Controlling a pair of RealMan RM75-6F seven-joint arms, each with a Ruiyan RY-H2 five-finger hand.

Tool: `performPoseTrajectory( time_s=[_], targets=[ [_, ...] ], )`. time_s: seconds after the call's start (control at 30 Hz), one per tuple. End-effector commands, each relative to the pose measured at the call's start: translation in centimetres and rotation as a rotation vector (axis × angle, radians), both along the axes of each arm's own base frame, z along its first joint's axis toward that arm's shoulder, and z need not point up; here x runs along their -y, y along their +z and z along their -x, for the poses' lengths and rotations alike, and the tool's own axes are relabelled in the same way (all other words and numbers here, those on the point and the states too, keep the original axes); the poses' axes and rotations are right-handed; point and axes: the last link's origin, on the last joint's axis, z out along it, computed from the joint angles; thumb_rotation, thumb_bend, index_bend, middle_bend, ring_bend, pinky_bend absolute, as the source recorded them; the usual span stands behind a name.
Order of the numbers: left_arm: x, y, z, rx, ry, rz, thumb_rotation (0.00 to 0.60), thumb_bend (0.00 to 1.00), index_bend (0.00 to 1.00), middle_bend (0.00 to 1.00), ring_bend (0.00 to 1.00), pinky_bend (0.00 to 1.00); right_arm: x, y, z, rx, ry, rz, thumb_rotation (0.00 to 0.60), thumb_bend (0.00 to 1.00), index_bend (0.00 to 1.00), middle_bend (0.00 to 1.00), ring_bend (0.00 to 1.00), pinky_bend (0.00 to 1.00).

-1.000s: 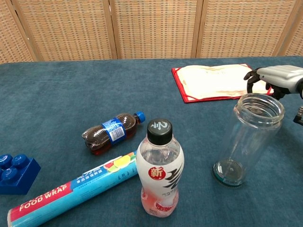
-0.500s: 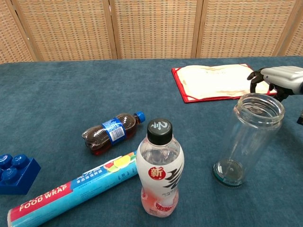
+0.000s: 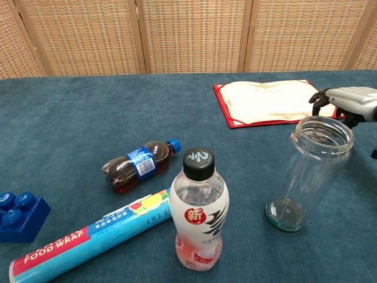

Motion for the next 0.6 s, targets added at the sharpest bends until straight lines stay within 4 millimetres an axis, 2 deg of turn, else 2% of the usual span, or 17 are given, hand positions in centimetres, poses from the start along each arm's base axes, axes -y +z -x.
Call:
performPoseTrajectory(
  time_s=[0.03,0.6],
  targets=[
    [0.0,0.0,0.0,0.000,0.001,0.000,0.600,0.21,0.00,0.00,0.00,0.00,0.0,-0.2,0.0,0.002,-0.001,-0.001,0.600,0.53,0.51,0.22,0.07,0.39],
    [0.0,0.0,0.0,-0.004,0.006,-0.001,0.600,0.21,0.00,0.00,0.00,0.00,0.3,-1.2,0.5,0.009,-0.010,0.008,0.600,0.53,0.60,0.27,0.11,0.43]
  ],
)
